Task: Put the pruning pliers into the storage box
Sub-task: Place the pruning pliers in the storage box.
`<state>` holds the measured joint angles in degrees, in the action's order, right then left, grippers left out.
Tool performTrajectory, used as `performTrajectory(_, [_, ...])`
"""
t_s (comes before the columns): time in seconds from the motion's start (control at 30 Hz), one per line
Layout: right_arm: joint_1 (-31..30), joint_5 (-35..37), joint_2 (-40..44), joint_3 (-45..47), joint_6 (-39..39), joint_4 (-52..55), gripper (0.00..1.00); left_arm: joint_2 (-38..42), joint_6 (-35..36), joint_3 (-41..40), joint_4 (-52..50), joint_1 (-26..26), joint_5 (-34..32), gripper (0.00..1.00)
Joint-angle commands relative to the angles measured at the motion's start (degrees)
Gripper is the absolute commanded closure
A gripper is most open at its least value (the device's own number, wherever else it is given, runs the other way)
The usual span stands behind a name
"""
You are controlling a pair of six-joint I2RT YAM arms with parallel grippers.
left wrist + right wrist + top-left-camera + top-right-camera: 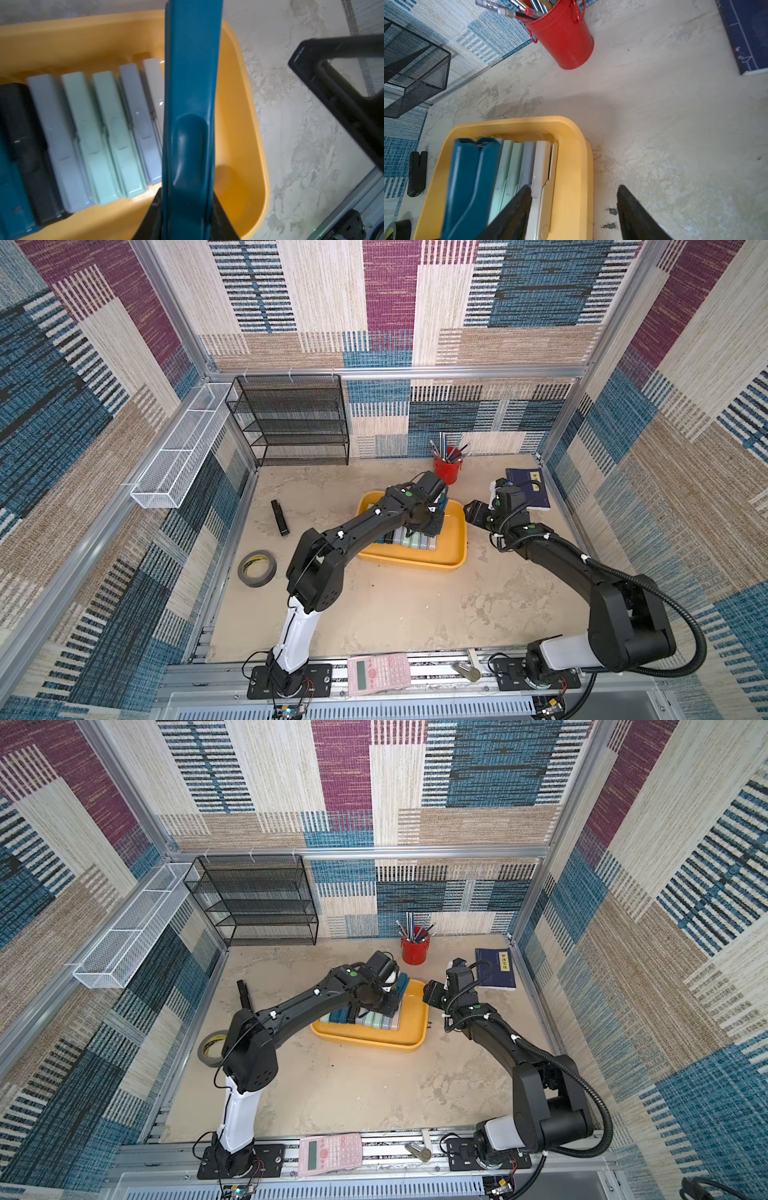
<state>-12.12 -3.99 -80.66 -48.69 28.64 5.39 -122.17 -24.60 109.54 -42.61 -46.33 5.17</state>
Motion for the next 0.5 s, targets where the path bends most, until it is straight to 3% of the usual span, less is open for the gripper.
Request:
performTrajectory(0.0, [0.1,0.5,1.1,1.1,0.8,-1.4,0.33,-1.9,-3.5,1.9,1.0,-1.1,0.9,0.85])
performTrajectory(0.47, [2.1,0.3,3.2,3.8,1.3,-2.6,0.33,-9.8,-9.2,7.0,-0.4,-3.8,-2.8,0.86])
